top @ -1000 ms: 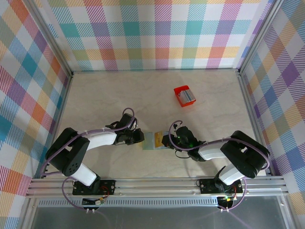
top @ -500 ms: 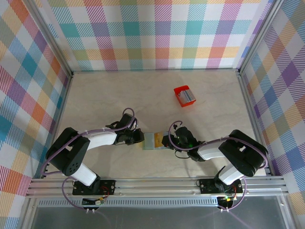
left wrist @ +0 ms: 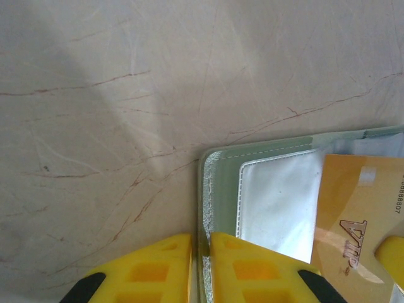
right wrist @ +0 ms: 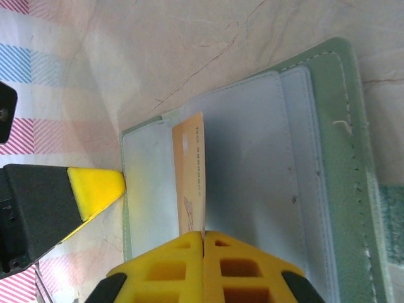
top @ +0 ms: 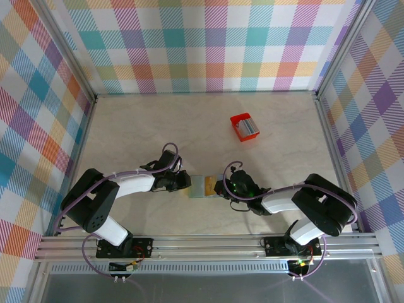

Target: Put the credit cards into the card holder

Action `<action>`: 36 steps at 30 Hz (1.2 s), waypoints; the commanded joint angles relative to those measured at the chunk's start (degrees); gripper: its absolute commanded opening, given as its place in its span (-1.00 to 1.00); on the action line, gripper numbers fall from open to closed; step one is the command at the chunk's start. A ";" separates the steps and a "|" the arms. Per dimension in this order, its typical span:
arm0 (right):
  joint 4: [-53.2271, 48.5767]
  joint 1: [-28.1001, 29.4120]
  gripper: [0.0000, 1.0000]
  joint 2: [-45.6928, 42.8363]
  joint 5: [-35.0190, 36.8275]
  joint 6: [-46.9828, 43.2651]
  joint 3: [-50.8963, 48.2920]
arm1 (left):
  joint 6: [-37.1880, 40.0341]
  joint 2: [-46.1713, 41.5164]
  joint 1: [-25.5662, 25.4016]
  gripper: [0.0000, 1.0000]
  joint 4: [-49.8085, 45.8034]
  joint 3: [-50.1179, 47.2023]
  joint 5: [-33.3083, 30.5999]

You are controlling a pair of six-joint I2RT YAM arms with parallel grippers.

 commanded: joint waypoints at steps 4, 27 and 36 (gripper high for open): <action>-4.56 0.34 -1.00 1.13 1.34 1.17 -1.02 | 0.46 1.20 -0.47 -0.68 1.14 -0.58 -0.20; -0.57 0.34 -1.00 7.19 -2.98 -1.85 1.11 | 0.19 2.35 -0.47 -0.68 2.22 -0.64 -0.11; 0.27 0.34 -1.00 7.91 -3.60 -1.92 1.27 | -0.10 2.26 -0.47 -0.68 2.51 -0.86 0.07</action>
